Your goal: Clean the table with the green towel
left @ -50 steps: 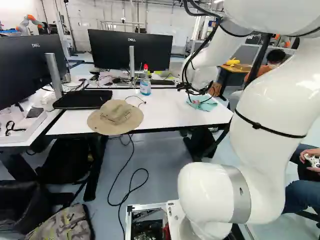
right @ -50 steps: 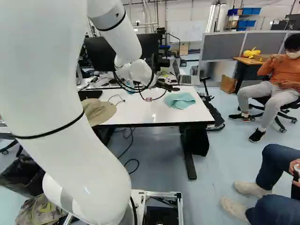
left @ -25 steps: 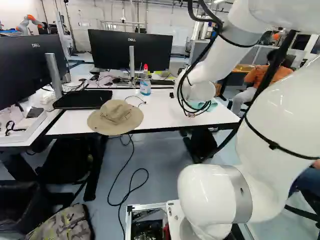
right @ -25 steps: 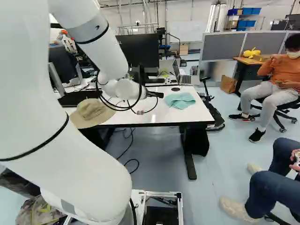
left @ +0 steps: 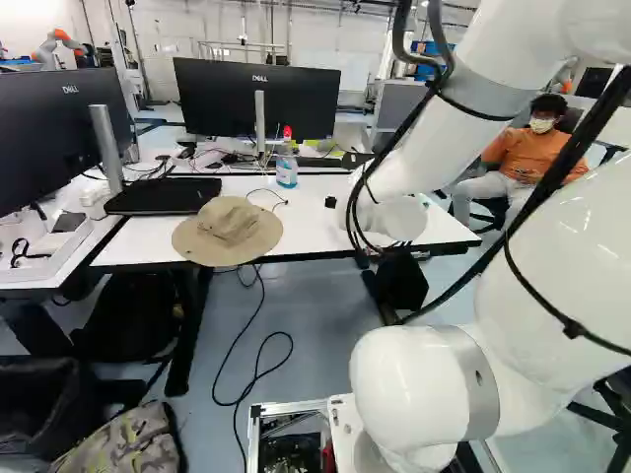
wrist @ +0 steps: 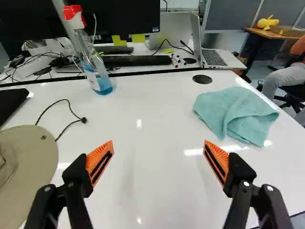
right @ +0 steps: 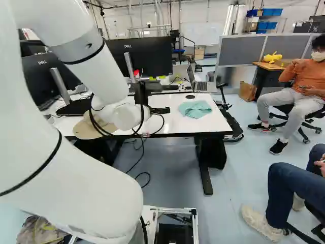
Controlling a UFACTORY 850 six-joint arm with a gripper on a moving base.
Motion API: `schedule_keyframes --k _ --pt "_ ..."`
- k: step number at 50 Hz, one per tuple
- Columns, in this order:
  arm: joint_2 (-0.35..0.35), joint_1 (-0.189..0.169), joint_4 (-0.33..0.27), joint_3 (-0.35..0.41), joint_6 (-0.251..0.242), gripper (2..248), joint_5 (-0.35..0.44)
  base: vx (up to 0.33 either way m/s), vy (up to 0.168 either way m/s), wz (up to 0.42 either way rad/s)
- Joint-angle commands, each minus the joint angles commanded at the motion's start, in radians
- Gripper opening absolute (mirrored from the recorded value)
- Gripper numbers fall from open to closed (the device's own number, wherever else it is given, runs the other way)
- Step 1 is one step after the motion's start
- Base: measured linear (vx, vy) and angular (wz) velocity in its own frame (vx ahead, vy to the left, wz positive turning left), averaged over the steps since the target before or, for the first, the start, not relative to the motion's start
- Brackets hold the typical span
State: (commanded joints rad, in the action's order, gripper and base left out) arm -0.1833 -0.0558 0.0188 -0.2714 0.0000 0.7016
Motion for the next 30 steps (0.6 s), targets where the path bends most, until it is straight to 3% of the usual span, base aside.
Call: schedule_keyframes --k 30 --pt "-0.074 0.043 -0.015 0.143 0.0 247 0.133 0.0 0.0 0.0"
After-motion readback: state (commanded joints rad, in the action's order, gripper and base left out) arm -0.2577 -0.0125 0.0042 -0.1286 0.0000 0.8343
